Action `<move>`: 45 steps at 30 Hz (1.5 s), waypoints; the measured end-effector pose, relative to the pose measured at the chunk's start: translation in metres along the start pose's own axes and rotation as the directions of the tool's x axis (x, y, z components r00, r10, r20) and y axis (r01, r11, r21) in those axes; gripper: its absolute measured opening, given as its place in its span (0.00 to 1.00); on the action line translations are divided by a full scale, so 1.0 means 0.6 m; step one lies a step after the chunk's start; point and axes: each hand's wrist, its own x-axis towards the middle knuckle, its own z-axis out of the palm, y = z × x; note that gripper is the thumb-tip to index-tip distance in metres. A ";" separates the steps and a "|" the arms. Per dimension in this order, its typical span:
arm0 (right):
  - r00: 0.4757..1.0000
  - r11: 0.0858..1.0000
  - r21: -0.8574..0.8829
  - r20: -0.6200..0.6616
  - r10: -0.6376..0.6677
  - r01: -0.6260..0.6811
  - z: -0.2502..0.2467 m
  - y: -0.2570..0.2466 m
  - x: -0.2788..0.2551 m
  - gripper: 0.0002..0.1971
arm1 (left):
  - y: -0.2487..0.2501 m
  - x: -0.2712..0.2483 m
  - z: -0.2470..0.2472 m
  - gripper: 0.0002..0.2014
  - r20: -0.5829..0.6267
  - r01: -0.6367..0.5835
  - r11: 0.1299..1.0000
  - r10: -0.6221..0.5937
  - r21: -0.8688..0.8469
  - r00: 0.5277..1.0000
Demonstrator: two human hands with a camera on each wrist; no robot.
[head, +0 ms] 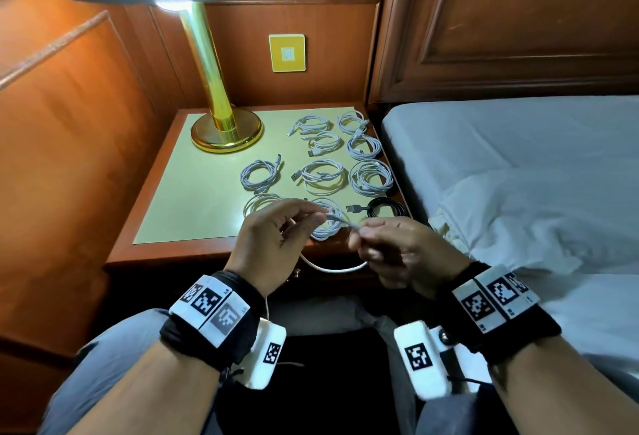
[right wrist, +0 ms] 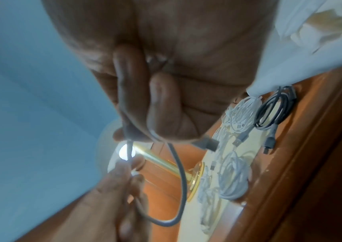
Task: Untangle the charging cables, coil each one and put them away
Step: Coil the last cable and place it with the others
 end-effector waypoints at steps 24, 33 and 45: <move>0.809 0.849 -0.401 -0.333 -0.484 0.343 -0.006 0.001 -0.005 0.11 | 0.028 -0.016 -0.008 0.20 0.236 -0.128 0.974 0.082 0.187 0.968; 0.893 0.838 -0.488 -0.224 -0.390 0.244 0.011 0.017 -0.001 0.11 | 0.037 -0.010 -0.012 0.05 0.171 -0.167 0.976 0.142 0.142 0.975; 0.845 0.949 -0.130 -0.432 -0.316 0.288 0.007 -0.003 0.001 0.14 | 0.025 -0.021 -0.009 0.06 0.292 -0.105 0.977 0.047 0.185 0.955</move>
